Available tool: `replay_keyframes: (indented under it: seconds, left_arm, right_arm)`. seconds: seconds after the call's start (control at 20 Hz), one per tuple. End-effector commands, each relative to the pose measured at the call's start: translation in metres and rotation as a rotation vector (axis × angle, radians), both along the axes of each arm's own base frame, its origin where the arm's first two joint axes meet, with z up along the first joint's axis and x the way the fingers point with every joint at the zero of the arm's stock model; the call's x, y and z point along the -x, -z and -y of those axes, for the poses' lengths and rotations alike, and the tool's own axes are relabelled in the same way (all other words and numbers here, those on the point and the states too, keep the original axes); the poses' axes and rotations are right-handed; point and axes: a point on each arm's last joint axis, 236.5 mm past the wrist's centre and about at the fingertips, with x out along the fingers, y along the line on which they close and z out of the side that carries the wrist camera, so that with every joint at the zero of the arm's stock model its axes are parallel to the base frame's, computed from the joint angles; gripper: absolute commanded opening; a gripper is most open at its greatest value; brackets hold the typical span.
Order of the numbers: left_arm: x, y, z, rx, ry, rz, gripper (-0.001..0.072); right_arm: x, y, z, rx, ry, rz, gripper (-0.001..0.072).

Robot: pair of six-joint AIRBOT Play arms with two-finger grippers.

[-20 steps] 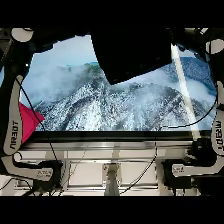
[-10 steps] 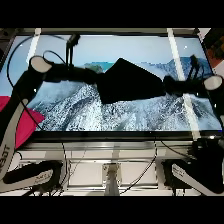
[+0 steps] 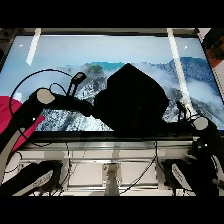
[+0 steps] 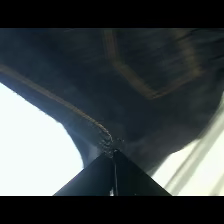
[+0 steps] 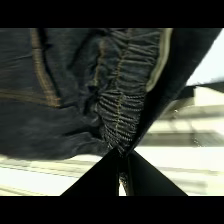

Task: Fold the clothes and pants, and hang the long-sleeved shirts on hangers.

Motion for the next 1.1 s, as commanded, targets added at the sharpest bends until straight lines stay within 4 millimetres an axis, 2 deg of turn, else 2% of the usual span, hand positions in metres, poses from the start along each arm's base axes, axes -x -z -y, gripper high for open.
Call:
replay_keyframes:
  seconds: [0.0, 0.15, 0.25, 0.3, 0.4, 0.55, 0.65, 0.75, 0.95, 1.05]
  left_arm:
    - [-0.007, 0.016, -0.025, -0.125, -0.013, 0.056, 0.0004]
    - [-0.029, -0.008, 0.0, 0.006, -0.091, 0.13, 0.0003]
    - [-0.054, -0.044, 0.019, 0.145, -0.181, 0.198, 0.0002]
    - [-0.066, -0.063, 0.025, 0.201, -0.211, 0.221, 0.0002]
    - [-0.093, -0.1, 0.041, 0.28, -0.226, 0.256, 0.0002]
    - [-0.139, -0.134, 0.074, 0.341, -0.203, 0.303, 0.0002]
    - [-0.175, -0.135, 0.097, 0.356, -0.192, 0.321, 0.0002]
    - [-0.219, -0.129, 0.112, 0.392, -0.247, 0.323, 0.0002]
    - [-0.284, -0.112, 0.148, 0.52, -0.308, 0.346, 0.0002]
    - [-0.316, -0.104, 0.159, 0.571, -0.39, 0.453, 0.0006]
  right_arm:
    - [0.002, 0.013, 0.013, 0.053, 0.058, 0.011, 0.0019]
    - [-0.026, -0.004, -0.002, -0.049, 0.145, 0.102, 0.0019]
    - [-0.045, -0.02, -0.008, -0.112, 0.209, 0.16, 0.0019]
    - [-0.057, -0.028, -0.005, -0.125, 0.263, 0.188, 0.0019]
    - [-0.087, -0.047, 0.014, -0.131, 0.397, 0.274, 0.0018]
    - [-0.131, -0.083, 0.048, -0.164, 0.615, 0.442, 0.0018]
    - [-0.152, -0.1, 0.069, -0.21, 0.769, 0.52, 0.0019]
    - [-0.167, -0.102, 0.089, -0.235, 0.892, 0.561, 0.0019]
    - [-0.195, -0.079, 0.124, -0.236, 1.107, 0.594, 0.0019]
    - [-0.212, -0.076, 0.154, -0.14, 1.223, 0.74, 0.0021]
